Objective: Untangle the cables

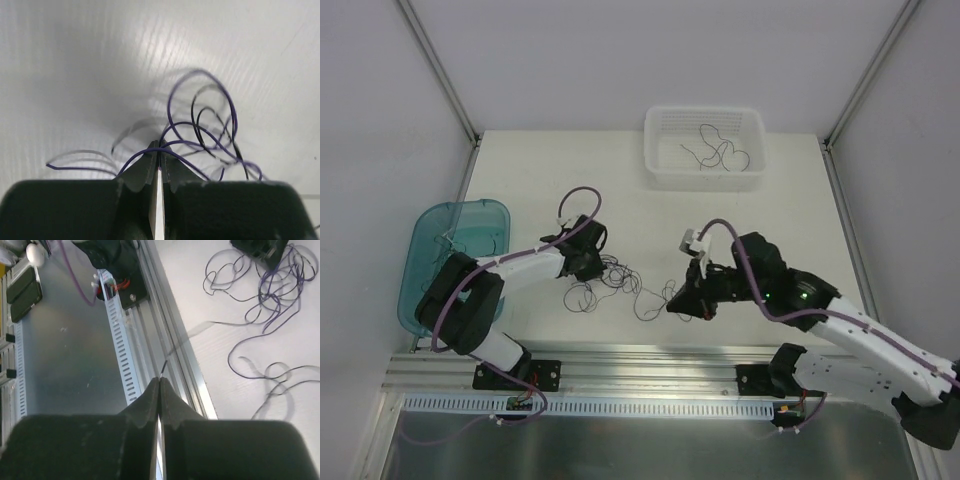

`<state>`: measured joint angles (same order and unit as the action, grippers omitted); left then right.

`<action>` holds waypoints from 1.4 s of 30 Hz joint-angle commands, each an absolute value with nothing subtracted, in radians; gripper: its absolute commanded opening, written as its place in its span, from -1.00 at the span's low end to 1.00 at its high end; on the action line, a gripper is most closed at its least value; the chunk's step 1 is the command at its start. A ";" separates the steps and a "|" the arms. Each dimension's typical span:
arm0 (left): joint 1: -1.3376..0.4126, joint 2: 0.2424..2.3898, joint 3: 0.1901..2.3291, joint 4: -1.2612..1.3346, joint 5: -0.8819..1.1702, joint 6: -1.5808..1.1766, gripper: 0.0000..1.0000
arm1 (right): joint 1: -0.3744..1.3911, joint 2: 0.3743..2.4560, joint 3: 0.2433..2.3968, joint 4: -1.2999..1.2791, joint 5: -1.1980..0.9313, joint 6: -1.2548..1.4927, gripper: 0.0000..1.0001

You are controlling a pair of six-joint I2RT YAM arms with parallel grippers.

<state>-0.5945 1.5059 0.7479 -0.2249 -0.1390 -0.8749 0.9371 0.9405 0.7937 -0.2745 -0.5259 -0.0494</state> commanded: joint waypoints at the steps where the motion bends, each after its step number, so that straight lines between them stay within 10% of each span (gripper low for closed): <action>1: -0.543 1.551 0.762 -0.244 -0.155 -0.854 -1.00 | 0.923 0.755 0.948 -0.541 -0.437 -0.141 -0.99; 25: -0.388 1.601 0.739 -0.261 -0.164 -0.782 -1.00 | 0.930 0.471 1.621 -0.940 0.156 -0.261 -0.99; 42: -0.410 1.336 0.698 -0.282 -0.063 -0.735 -0.88 | 1.081 0.510 1.332 -0.931 0.433 -0.071 -0.99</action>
<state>-0.3943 1.4380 0.7063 -0.2398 -0.0795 -0.7837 1.0649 0.3752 1.4513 -0.9482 0.4232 -0.1349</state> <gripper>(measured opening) 0.051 0.015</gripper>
